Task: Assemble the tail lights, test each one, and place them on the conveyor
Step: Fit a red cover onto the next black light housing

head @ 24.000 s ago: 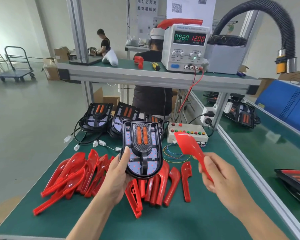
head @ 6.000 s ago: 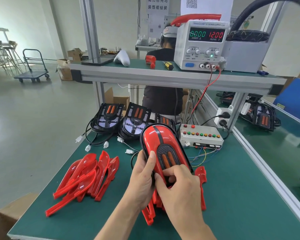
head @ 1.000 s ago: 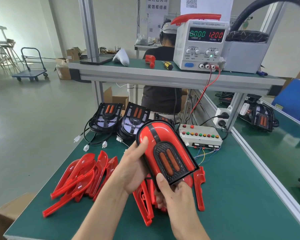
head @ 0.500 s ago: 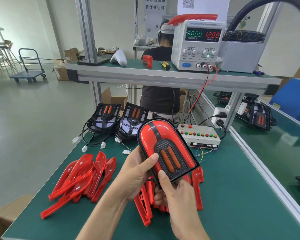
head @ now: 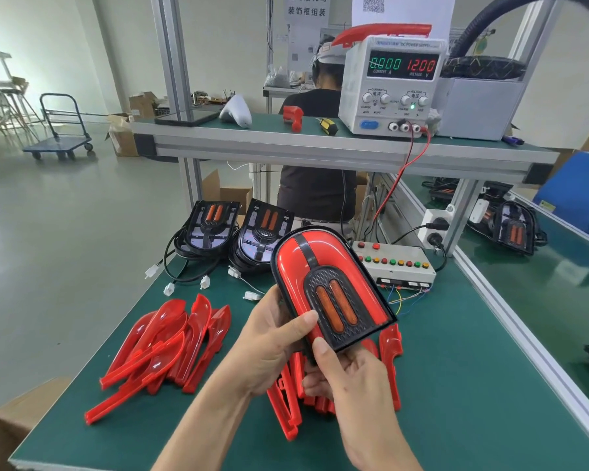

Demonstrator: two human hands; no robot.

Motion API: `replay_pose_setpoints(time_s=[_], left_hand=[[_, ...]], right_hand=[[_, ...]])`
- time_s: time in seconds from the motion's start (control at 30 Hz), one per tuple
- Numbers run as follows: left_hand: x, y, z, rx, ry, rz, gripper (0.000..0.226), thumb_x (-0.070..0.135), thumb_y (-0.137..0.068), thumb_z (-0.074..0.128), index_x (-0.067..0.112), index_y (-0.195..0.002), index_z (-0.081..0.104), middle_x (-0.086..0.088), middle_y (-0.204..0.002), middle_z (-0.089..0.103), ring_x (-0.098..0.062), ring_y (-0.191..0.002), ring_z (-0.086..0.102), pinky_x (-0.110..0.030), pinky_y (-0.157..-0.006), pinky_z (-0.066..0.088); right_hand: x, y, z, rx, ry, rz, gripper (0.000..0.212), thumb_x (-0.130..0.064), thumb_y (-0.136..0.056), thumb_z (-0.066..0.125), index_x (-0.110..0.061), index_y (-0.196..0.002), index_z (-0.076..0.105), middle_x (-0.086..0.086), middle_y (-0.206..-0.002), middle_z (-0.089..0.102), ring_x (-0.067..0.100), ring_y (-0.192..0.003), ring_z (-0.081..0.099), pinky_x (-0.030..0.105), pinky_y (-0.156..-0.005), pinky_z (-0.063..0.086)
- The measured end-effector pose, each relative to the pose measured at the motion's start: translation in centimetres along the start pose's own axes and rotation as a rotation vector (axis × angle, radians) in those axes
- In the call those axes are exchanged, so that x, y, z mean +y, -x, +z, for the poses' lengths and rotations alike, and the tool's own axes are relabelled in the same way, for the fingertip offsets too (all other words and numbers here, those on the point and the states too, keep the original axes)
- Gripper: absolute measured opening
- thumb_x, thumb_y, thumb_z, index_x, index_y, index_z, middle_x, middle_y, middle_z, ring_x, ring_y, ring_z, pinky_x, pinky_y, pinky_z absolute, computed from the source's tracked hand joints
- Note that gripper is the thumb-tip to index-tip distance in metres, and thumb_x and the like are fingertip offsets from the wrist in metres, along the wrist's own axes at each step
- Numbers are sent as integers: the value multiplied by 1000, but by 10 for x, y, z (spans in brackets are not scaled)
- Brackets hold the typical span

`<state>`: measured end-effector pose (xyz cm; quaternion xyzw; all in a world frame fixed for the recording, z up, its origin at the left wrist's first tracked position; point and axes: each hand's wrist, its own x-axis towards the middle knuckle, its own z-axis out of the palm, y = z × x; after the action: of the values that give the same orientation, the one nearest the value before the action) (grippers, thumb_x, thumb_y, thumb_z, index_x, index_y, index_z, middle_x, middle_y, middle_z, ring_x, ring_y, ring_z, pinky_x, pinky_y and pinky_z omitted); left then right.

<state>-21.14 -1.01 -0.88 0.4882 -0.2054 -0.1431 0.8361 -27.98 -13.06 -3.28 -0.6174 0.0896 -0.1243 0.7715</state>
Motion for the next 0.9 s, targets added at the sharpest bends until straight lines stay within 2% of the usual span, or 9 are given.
replay_pose_setpoints(time_s=[0.13, 0.23, 0.33, 0.4, 0.47, 0.57, 0.7, 0.77, 0.9], left_hand=[[0, -3, -2, -15, -16, -6, 46, 4, -89, 66, -2, -131, 49, -30, -123, 65, -37, -103, 68, -40, -81, 61], [5, -7, -8, -29, 25, -34, 50, 1, -87, 66, -2, -135, 50, -29, -131, 63, -42, -118, 63, -44, -97, 56], [12, -8, -18, -39, 32, -55, 52, 2, -87, 66, 2, -137, 51, -27, -135, 61, -43, -123, 61, -49, -103, 52], [17, -8, -21, -81, 22, -80, 52, 4, -90, 65, 4, -139, 51, -26, -137, 60, -44, -125, 59, -54, -107, 48], [19, -9, -19, -147, -2, -98, 50, 5, -93, 62, 5, -142, 49, -26, -139, 59, -44, -127, 58, -55, -107, 48], [16, -13, -5, -235, -1, -129, 48, 8, -98, 59, 8, -145, 48, -24, -141, 58, -44, -129, 56, -52, -105, 50], [5, -15, 15, -239, -142, -54, 44, 15, -100, 61, 15, -143, 53, -18, -136, 63, -33, -127, 61, -40, -102, 52], [0, -18, 20, -97, -351, 49, 38, 28, -98, 63, 22, -136, 61, -10, -125, 70, -17, -117, 67, -28, -99, 53], [-1, -22, 6, 556, -547, 289, 28, 39, -100, 57, 21, -86, 73, 4, -65, 57, -9, -56, 49, -15, -53, 42]], right_hand=[[-3, 3, -1, -13, 17, 66, 53, -50, -69, 78, -5, -97, 72, 19, -74, 74, 33, -61, 73, 35, -56, 60], [-21, 5, -13, -286, 162, 241, 72, -75, -79, 67, -4, -91, 73, 20, -77, 76, 32, -66, 75, 32, -56, 59], [-46, 7, -38, -382, 377, 65, 76, -87, -70, 60, -13, -77, 76, 14, -70, 74, 22, -55, 69, 27, -53, 53], [-58, -2, -60, -121, 387, -189, 65, -82, -71, 66, -18, -77, 75, 8, -69, 72, 14, -56, 65, 24, -58, 50], [-68, -21, -77, 3, 487, -304, 44, -72, -83, 65, -32, -96, 75, -6, -93, 75, 4, -82, 69, 20, -77, 51], [-73, -42, -77, -251, 436, -85, 49, -63, -90, 61, -35, -131, 62, -16, -126, 69, 2, -116, 65, 32, -103, 48], [-56, -53, -76, -196, 138, -60, 40, -40, -92, 65, -17, -125, 65, 5, -122, 74, 21, -112, 71, 29, -88, 59], [-53, -55, -78, -45, 27, -106, 35, -35, -94, 61, -12, -119, 69, 10, -114, 76, 24, -102, 75, 28, -78, 61], [-57, -60, -100, 227, -316, -26, 16, -10, -98, 64, -16, -98, 79, 1, -90, 77, 1, -75, 70, 12, -66, 54]])
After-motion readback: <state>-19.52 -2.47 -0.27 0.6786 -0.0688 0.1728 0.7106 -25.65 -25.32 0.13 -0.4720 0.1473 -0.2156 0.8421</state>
